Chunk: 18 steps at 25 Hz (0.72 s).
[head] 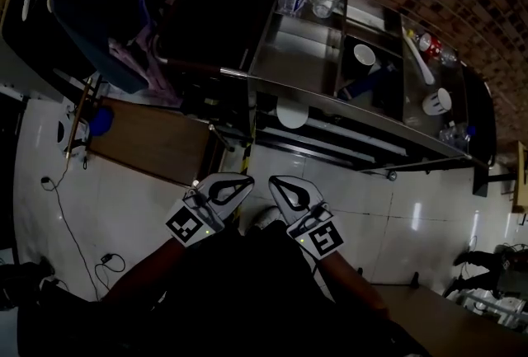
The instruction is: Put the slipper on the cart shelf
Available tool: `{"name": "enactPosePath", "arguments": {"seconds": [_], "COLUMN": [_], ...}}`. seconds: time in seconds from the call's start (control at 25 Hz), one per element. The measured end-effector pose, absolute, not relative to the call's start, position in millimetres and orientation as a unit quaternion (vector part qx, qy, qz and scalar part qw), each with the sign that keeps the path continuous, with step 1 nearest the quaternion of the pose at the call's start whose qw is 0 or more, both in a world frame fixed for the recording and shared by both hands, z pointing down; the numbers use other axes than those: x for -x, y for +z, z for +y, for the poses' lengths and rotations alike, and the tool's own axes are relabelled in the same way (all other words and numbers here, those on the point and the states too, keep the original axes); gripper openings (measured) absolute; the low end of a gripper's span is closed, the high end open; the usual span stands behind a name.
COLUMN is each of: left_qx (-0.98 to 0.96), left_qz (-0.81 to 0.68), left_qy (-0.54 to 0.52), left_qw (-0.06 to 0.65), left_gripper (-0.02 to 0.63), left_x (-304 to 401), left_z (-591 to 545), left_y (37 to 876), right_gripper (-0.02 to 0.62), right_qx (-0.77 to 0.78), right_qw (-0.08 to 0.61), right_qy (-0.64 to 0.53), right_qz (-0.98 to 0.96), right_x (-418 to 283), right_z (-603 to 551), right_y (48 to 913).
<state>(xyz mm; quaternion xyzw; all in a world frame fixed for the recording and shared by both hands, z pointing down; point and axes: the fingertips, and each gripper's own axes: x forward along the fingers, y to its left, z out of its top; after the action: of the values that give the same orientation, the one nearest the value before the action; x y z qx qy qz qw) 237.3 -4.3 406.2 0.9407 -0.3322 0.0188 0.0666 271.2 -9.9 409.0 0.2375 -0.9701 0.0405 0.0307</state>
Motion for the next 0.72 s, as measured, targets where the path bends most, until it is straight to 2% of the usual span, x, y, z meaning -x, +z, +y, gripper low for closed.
{"name": "enactPosePath", "arguments": {"seconds": [0.48, 0.72], "left_qx": [-0.933, -0.928], "left_qz": [-0.351, -0.367], "left_qy": [0.033, 0.038], "left_qw": [0.068, 0.057], "left_gripper": [0.006, 0.006], "left_x": [-248, -230], "left_z": [19, 30], "left_y": [404, 403], "right_gripper": [0.0, 0.0], "right_qx": [-0.201, -0.178], "right_qw": [0.032, 0.025], "right_qy": [0.071, 0.079], "right_qz": [-0.977, -0.981], "right_x": [-279, -254], "right_z": [20, 28], "right_y": [413, 417]}}
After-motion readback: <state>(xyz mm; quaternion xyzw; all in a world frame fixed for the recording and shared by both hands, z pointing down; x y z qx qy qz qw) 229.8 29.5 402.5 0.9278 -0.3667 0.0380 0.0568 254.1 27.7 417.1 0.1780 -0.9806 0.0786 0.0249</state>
